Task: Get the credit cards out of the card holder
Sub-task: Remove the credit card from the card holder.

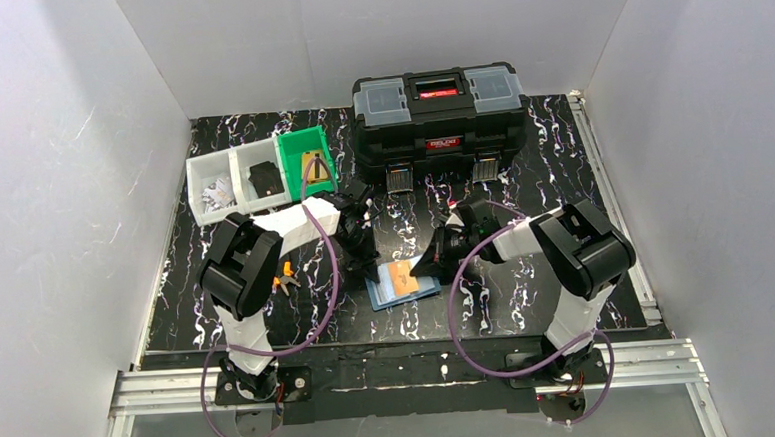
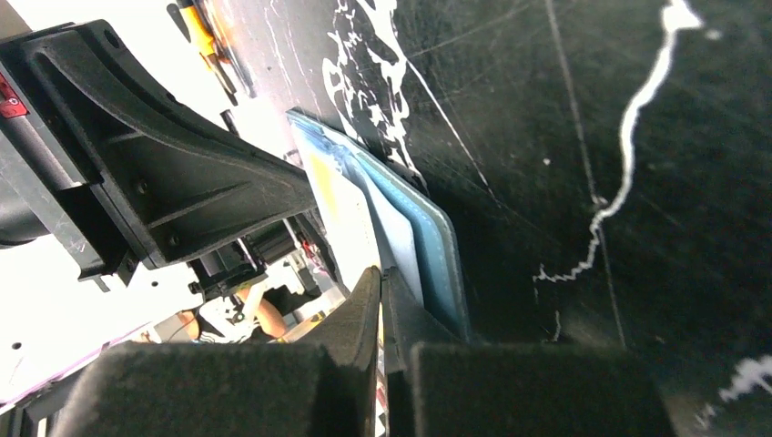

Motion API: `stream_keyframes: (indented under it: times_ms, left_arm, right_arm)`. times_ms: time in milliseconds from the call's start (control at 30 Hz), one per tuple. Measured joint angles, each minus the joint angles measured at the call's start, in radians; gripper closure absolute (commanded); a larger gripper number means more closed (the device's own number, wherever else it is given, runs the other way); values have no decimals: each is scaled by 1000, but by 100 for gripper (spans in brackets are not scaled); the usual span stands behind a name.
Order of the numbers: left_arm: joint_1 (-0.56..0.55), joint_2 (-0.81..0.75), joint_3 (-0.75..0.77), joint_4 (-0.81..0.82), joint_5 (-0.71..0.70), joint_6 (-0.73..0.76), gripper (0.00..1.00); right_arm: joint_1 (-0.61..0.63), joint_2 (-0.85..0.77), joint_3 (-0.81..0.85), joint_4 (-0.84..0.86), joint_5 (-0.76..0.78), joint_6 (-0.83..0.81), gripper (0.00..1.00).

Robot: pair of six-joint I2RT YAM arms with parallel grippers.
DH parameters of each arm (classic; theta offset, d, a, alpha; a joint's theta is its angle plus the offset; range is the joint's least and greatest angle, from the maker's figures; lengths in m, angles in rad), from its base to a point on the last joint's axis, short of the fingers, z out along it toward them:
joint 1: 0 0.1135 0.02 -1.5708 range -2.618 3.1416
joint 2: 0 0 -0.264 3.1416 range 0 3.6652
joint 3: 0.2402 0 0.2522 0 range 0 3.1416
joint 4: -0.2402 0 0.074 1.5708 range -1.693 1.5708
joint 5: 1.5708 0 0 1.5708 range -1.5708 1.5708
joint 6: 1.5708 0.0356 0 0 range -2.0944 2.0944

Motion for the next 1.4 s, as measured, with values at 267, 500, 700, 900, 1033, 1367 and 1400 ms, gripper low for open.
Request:
stream_keyframes:
  times_ms: [267, 500, 700, 900, 1033, 1367, 1400]
  left_arm:
    - [5, 2, -1, 1, 9, 5, 100]
    - [5, -2, 0, 0, 9, 24, 100]
    - [5, -5, 18, -37, -31, 54, 99]
    - [5, -6, 74, -110, -99, 91, 70]
    - [13, -27, 140, -146, -116, 112, 53]
    - [114, -196, 112, -14, 147, 26, 24]
    - [126, -209, 91, 24, 184, 2, 23]
  right_arm:
    - [-24, -48, -10, -83, 44, -50, 99]
    - [-45, -119, -11, -184, 82, -98, 99]
    - [-71, -176, -8, -260, 97, -121, 99]
    - [-84, -214, 26, -313, 89, -124, 99]
    - [-89, -253, 50, -345, 69, -121, 99]
    - [-112, -296, 101, -340, -12, -52, 99]
    - [-114, -299, 101, -328, -21, -36, 99]
